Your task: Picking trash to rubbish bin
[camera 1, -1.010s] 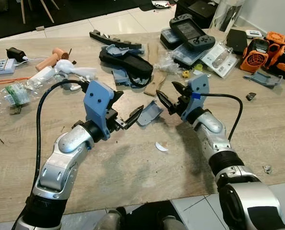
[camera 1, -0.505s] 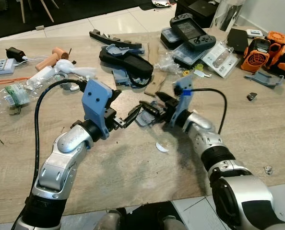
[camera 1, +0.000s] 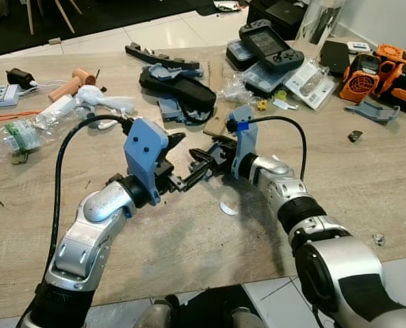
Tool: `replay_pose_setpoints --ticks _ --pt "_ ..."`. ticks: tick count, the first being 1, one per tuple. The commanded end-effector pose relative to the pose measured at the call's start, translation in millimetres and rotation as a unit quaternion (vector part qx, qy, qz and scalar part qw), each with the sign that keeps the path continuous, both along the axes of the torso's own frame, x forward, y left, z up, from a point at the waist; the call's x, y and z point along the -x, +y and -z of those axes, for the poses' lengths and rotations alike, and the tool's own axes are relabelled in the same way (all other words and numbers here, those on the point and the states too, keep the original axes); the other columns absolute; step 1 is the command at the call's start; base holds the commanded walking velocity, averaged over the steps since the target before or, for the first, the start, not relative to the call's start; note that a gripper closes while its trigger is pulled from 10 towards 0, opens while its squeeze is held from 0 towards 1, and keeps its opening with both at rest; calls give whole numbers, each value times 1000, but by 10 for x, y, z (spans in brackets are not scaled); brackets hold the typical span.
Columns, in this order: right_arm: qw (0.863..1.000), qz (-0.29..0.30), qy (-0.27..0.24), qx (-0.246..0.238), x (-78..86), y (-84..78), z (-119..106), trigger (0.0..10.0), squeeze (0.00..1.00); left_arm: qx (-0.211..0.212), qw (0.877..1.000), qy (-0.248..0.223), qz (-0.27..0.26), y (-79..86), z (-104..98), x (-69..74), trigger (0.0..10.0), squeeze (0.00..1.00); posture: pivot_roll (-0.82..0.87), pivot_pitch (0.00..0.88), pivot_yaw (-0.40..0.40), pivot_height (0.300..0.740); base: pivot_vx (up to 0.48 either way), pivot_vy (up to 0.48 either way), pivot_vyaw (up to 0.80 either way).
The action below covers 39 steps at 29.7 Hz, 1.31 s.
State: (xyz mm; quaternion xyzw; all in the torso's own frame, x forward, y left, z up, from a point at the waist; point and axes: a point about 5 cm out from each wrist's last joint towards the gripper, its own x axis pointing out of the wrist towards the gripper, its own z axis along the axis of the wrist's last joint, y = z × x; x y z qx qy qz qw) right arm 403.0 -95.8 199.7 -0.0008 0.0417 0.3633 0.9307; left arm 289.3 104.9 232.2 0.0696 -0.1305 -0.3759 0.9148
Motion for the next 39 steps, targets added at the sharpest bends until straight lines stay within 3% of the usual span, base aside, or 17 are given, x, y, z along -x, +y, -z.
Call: replay_pose_setpoints --ticks 1,3,4,6,7,8,26,32,39 --pt "998 -9 53 18 53 30 227 9490 0 -9 1000 10 8 3 48 34 10000 0 79 282 32 740 0 0 0" --pt "998 -9 53 20 52 34 223 9490 0 -10 1000 10 9 4 48 35 10000 0 79 282 32 740 0 0 0" --pt "998 -9 54 21 50 37 219 6000 0 -11 1000 10 10 4 49 36 10000 0 79 282 32 740 0 0 0" --pt "998 -8 56 25 46 38 213 2471 0 -11 1000 11 11 4 50 36 10000 0 78 280 34 740 0 0 0" --pt "998 -7 56 28 44 37 212 2471 0 -12 1000 11 11 3 49 34 10000 0 77 281 34 740 0 0 0" --pt "998 -7 57 29 43 35 211 0 0 -12 1000 11 11 3 49 34 10000 0 77 281 34 740 0 0 0" --pt "998 3 56 27 23 -1 171 0 0 -12 1000 8 10 5 56 14 10000 0 71 267 30 740 0 0 0" --pt "997 75 10 -32 -55 -225 -35 0 0 14 999 -9 -45 88 -10 -70 10000 0 59 240 23 740 0 0 0" --pt "979 122 -81 -138 -58 -444 -377 0 0 39 995 -15 -87 183 -44 -153 10000 0 33 213 30 740 0 0 0"
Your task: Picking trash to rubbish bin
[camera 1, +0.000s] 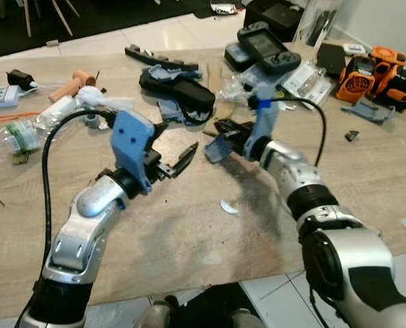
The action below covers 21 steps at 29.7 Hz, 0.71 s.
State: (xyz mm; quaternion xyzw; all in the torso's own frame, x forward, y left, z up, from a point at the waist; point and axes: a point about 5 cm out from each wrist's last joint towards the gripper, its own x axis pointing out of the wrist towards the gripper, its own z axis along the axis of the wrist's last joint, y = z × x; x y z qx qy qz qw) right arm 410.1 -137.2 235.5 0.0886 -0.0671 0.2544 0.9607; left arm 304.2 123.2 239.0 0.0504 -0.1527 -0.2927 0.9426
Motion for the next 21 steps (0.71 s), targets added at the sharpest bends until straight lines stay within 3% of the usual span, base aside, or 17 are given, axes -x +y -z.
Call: replay_pose_setpoints --ticks 1,4,7,11,13,14,15,16,17,21 --pt "999 10 -30 -40 29 -51 -76 0 0 1 1000 -1 -4 -5 23 -5 10000 0 32 208 32 740 0 0 0" --pt "997 6 -49 -67 51 -62 -142 0 0 2 1000 -2 -4 -11 21 -4 10000 0 32 206 32 740 0 0 0" --pt "982 -10 -110 -156 159 -80 -362 0 0 7 1000 -6 -11 -14 8 5 10000 0 35 198 29 740 0 0 0" --pt "978 -5 -139 -156 233 -74 -416 0 0 11 999 -7 -31 20 12 -3 10000 0 33 188 26 740 0 0 0" --pt "977 23 -174 -122 312 -84 -436 0 0 21 997 -9 -68 79 21 -23 10000 0 30 180 25 740 0 0 0" --pt "975 43 -190 -101 350 -98 -438 1804 0 26 995 -8 -94 121 30 -43 10000 0 28 177 25 740 0 0 0" --pt "975 43 -190 -101 350 -98 -438 1804 0 26 995 -8 -94 121 30 -43 10000 0 28 177 25 740 0 0 0" --pt "974 63 -202 -84 380 -115 -431 3059 0 34 993 -5 -113 154 42 -56 10000 0 26 169 24 740 0 0 0" --pt "971 79 -212 -75 405 -130 -426 10000 0 39 991 -1 -128 181 53 -65 10000 0 26 169 24 740 0 0 0" --pt "965 126 -226 -51 486 -185 -374 10000 0 36 986 9 -165 268 103 -83 10000 0 20 158 28 740 0 0 0"
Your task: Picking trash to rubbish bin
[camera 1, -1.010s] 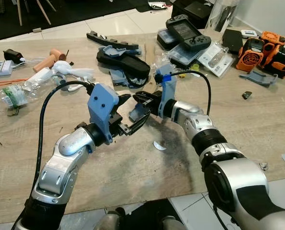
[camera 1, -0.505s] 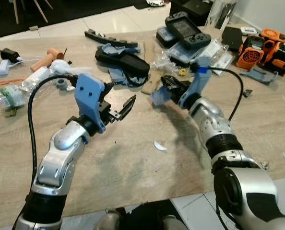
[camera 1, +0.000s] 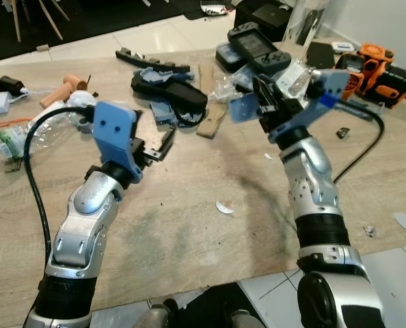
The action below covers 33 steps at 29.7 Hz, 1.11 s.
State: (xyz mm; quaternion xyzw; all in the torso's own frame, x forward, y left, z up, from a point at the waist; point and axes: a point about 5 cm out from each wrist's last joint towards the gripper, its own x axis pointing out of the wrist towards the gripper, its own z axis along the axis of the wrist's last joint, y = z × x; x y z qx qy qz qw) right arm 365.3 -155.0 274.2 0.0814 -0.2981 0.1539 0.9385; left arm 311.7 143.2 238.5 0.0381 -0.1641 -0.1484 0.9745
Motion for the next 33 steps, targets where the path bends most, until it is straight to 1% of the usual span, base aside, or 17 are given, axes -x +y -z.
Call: replay_pose_setpoints --ticks 1,2,4,5,8,10,12,15,21,24,27,33 --pt "999 35 -7 15 62 -30 45 10000 0 0 999 22 -27 90 110 -10 10000 0 18 155 31 740 0 0 0" --pt "999 35 -7 15 62 -30 45 10000 0 0 999 22 -27 90 110 -10 10000 0 18 155 31 740 0 0 0" --pt "997 62 -6 35 98 -57 93 10000 0 -3 999 24 -35 119 124 -17 10000 0 14 153 36 740 0 0 0" --pt "997 62 -6 35 98 -57 93 10000 0 -3 999 24 -35 119 124 -17 10000 0 14 153 36 740 0 0 0" --pt "995 83 -2 63 181 -56 183 10000 0 -6 999 26 -47 148 141 -32 10000 0 8 151 40 740 0 0 0" --pt "995 83 -2 63 181 -56 183 10000 0 -6 999 26 -47 148 141 -32 10000 0 8 151 40 740 0 0 0" --pt "991 117 40 43 245 -138 342 10000 0 6 998 36 -59 175 185 -32 10000 0 3 150 44 740 0 0 0" --pt "989 131 44 52 285 -154 382 10000 0 8 997 44 -69 192 218 -32 10000 0 3 148 44 740 0 0 0" --pt "986 138 63 62 338 -125 499 10000 0 -12 995 45 -83 205 262 -21 10000 0 7 145 37 740 0 0 0" --pt "985 139 70 73 366 -70 549 10000 0 -17 995 49 -89 203 272 -35 10000 0 10 145 36 740 0 0 0" --pt "985 140 68 78 373 -52 558 10000 0 -10 995 55 -86 196 277 -44 10000 0 12 144 35 740 0 0 0" --pt "984 141 70 78 395 -29 574 10000 0 1 996 47 -80 175 231 -47 10000 0 20 144 32 740 0 0 0"
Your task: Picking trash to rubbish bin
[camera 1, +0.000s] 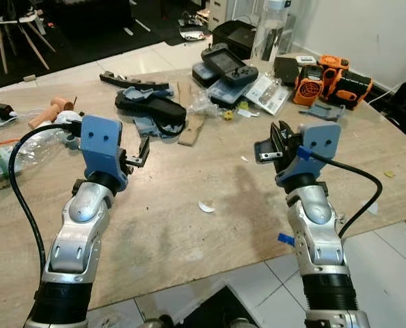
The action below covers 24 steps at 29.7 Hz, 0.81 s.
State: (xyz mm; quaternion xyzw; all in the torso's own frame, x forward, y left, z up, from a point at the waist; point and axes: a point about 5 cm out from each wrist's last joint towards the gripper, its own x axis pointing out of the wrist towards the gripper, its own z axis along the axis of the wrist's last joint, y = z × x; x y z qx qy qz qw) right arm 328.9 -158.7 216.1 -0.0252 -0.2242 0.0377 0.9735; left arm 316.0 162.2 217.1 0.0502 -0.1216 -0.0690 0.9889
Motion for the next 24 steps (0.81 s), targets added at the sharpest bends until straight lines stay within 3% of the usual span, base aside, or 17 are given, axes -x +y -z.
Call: replay_pose_setpoints --ticks 1,24 --pt "1000 1 -3 -2 35 10 -3 10000 0 7 1000 7 5 -20 14 -1 10000 0 21 144 33 740 0 0 0" --pt "1000 -3 6 -19 64 72 63 10000 0 2 1000 7 23 -37 -16 2 10000 0 31 148 50 740 0 0 0"
